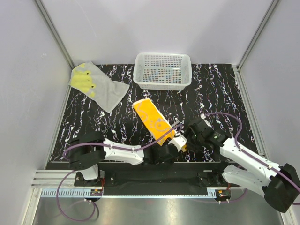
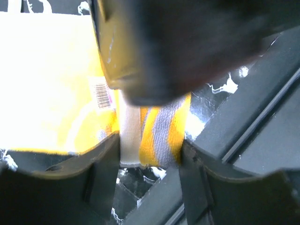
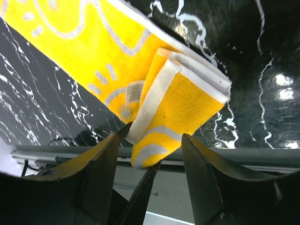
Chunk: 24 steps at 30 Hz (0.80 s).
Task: Roll the towels
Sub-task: Roll the towel
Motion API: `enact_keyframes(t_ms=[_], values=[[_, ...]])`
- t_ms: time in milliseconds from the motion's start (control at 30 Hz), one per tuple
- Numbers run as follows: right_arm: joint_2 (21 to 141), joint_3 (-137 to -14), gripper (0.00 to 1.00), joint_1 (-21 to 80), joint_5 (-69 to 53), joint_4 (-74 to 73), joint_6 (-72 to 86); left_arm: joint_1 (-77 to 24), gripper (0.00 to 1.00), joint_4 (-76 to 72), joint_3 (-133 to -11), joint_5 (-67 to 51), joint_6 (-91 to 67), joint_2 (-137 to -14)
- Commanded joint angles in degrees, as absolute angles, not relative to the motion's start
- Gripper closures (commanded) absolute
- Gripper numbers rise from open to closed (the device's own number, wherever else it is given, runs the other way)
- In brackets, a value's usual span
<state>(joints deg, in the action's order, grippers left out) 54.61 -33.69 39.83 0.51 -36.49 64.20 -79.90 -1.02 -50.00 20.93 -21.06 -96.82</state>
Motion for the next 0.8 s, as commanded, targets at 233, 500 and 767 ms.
enact_keyframes(t_ms=[233, 500, 767], values=[[50.81, -40.08, 0.35, 40.17, 9.74, -42.45, 62.93, -73.4, 0.52, -7.37, -46.42, 6.61, -25.12, -97.12], [43.07, -41.13, 0.32, 40.17, 15.73, -47.11, 64.25, -70.22, 0.59, -9.67, -43.42, 3.34, -27.6, -96.23], [40.35, -41.14, 0.32, 40.17, 16.88, -45.02, 63.02, -65.4, 0.65, -16.34, -39.91, -7.81, -31.98, -95.46]])
